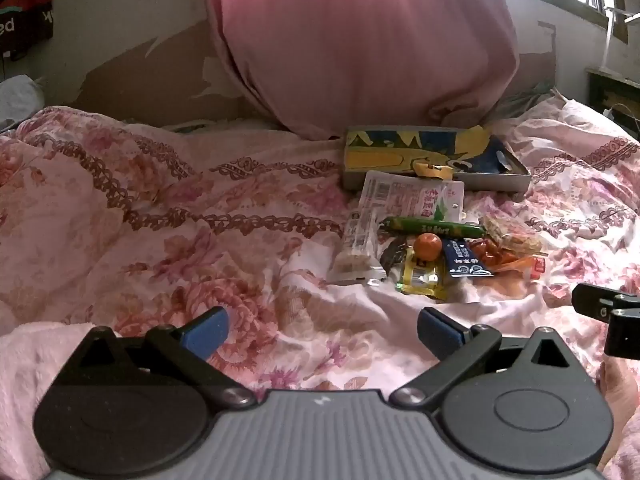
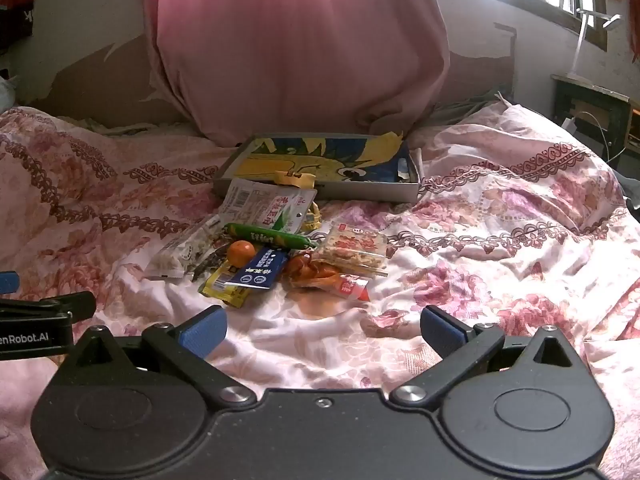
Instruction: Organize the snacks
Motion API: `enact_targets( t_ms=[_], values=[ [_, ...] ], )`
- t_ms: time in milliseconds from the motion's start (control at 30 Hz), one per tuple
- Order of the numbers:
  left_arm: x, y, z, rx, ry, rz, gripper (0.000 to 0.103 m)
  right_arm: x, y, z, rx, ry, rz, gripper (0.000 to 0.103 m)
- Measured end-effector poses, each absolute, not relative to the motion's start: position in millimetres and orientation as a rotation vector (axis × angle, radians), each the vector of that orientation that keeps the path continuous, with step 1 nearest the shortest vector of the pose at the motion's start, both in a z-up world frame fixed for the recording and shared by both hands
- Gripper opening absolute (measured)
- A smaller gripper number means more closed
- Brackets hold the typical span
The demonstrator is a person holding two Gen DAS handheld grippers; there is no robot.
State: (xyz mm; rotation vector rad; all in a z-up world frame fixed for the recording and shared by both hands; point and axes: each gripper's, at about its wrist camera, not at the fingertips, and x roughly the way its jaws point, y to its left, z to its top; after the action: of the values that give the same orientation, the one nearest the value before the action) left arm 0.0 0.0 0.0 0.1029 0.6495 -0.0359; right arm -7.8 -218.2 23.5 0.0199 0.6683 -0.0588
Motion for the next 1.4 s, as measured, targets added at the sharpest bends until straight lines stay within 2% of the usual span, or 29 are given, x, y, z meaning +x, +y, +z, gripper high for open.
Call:
enact_targets(
  t_ms=[1400],
  values=[
    [0.3, 0.0, 0.0, 0.105, 0.659, -0.035, 0.103, -7.5, -216.9, 23.1, 0.013, 0.677, -0.058, 0.103]
  ],
)
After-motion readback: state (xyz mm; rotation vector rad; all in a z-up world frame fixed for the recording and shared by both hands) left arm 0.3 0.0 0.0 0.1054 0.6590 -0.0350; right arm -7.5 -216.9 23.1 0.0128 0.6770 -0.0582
